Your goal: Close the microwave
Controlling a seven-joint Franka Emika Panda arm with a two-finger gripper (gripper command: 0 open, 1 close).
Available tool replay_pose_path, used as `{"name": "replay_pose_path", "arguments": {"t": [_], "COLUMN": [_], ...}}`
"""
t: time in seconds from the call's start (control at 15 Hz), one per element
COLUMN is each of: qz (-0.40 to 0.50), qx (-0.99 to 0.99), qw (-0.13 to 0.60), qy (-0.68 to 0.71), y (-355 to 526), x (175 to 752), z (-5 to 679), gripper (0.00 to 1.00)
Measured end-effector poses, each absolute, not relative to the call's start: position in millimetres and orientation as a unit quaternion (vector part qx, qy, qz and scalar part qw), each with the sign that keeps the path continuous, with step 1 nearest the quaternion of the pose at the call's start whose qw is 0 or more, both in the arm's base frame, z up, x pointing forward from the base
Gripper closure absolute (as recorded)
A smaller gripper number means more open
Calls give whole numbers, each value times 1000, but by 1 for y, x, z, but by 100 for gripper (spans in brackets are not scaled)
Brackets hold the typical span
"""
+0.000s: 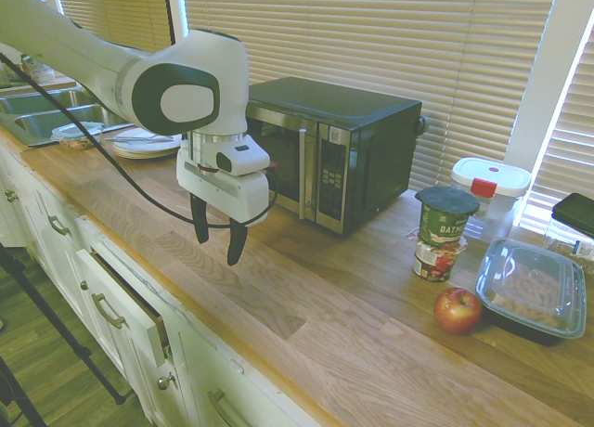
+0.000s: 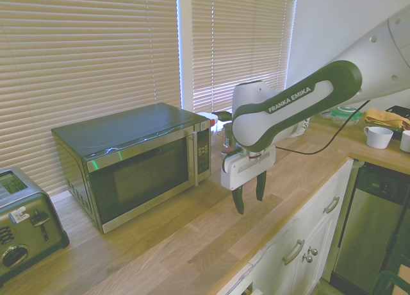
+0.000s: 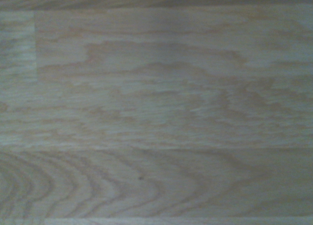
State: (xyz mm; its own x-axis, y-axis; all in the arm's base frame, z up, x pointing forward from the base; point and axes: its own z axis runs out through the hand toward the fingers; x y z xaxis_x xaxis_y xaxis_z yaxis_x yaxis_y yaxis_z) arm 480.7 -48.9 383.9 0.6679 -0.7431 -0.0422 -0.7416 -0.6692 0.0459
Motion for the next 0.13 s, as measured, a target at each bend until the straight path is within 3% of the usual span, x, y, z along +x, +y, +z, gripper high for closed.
{"name": "replay_pose_path", "arguments": {"t": [0.13], "qz": [-24], "qx": [915], "qw": [10], "qy": [-403], "y": [-48], "x": [472], "z": [386], "gripper": [0]}}
